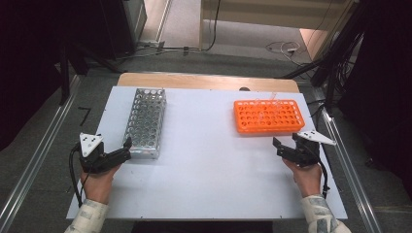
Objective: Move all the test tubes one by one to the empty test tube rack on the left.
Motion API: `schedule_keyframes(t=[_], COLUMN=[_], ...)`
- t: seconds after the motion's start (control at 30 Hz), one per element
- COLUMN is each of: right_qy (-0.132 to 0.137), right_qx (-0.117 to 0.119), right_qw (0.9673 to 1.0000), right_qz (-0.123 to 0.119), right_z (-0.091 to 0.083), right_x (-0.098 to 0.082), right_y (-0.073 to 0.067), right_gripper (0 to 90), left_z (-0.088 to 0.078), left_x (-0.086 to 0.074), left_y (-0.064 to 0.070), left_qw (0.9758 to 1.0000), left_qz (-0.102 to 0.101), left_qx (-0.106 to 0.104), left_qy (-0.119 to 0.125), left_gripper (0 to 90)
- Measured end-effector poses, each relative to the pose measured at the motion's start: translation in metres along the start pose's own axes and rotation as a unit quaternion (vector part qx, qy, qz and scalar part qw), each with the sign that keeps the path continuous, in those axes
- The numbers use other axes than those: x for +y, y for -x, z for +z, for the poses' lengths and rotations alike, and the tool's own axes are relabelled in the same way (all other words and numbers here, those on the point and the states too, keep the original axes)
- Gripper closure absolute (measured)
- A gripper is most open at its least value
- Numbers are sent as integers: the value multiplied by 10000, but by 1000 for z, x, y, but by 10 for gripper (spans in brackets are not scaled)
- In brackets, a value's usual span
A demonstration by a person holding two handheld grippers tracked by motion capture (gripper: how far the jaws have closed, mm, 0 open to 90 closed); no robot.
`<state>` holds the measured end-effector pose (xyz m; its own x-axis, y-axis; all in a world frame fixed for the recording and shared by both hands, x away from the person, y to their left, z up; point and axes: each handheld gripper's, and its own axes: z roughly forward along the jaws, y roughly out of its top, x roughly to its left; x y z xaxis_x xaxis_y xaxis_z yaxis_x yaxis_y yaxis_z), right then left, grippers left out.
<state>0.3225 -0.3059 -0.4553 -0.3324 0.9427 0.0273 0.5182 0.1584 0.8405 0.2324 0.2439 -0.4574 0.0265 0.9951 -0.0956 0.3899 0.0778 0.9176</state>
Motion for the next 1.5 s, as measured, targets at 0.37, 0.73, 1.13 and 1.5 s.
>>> schedule_keyframes(t=[0.37, 0.73, 1.13, 1.5], right_qy=[61, 236, 237, 257], right_qx=[182, 287, 271, 141], right_qw=[9998, 9992, 9986, 9984], right_qz=[-91, -168, -388, -489], right_z=[18, 49, 77, 85], right_x=[10, 24, 29, 29], right_y=[-13, -24, -37, -40], right_gripper=[254, 442, 592, 725], left_z=[0, -1, -1, -1], left_x=[0, 0, -1, -1], left_y=[0, -2, -2, -3], left_qw=[10000, 10000, 10000, 10000], left_qz=[4, 20, 30, 15], left_qx=[14, 34, 52, 56], left_qy=[10, -4, 5, 17], left_gripper=[43, 43, 43, 43])
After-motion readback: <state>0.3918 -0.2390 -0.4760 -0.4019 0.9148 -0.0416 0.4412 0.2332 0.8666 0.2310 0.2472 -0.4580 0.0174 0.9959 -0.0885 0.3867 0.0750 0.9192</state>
